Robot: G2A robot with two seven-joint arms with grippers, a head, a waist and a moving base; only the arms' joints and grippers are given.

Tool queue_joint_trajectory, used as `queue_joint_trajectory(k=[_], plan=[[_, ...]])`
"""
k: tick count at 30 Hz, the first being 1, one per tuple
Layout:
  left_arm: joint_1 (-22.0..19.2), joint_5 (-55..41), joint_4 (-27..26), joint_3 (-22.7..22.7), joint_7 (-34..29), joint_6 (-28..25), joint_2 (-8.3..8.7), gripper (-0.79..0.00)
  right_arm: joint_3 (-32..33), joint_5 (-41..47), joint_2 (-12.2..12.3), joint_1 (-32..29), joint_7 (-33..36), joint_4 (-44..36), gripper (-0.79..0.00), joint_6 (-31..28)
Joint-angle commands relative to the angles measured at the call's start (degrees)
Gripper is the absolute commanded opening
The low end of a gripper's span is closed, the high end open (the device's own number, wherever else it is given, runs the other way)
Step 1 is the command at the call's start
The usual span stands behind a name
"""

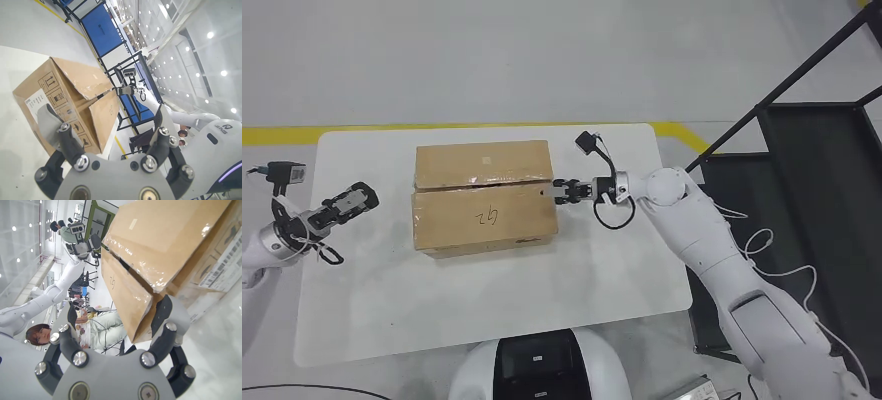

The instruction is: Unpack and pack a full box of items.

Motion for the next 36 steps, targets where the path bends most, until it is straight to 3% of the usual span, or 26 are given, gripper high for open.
queue_joint_trajectory(k=[1, 7, 14, 21, 27, 36], plan=[[-0.5, 0.0, 0.7, 0.8, 0.4, -0.4, -0.1, 0.0, -0.1, 1.3, 0.0, -0.1, 1.4, -0.6, 0.0, -0.6], [-1.6, -0.8, 1.8, 2.5, 1.2, -1.2, -0.21, 0.0, 0.8, 6.3, 0.6, -1.3, 7.2, -4.2, 0.0, -2.2], [-2.0, -1.0, 1.4, 3.9, 1.9, -1.9, -0.03, 0.0, -1.4, 10.2, 2.5, -4.3, 13.4, -15.2, 0.0, 3.9], [-2.3, -0.4, 1.1, 5.0, 2.6, -2.6, 0.38, 0.0, -5.1, 6.1, 4.8, -6.4, 16.7, -20.1, 0.0, 7.3], [-2.5, 0.7, 0.9, 5.9, 3.3, -3.3, 0.79, 0.0, -10.0, -0.4, 4.6, -5.6, 16.2, -18.0, 0.0, 6.9], [-3.0, 1.2, 0.8, 7.2, 4.0, -4.0, 1.3, 0.0, -13.2, -9.7, 3.7, -4.9, 8.5, -17.5, 0.0, 6.3]])
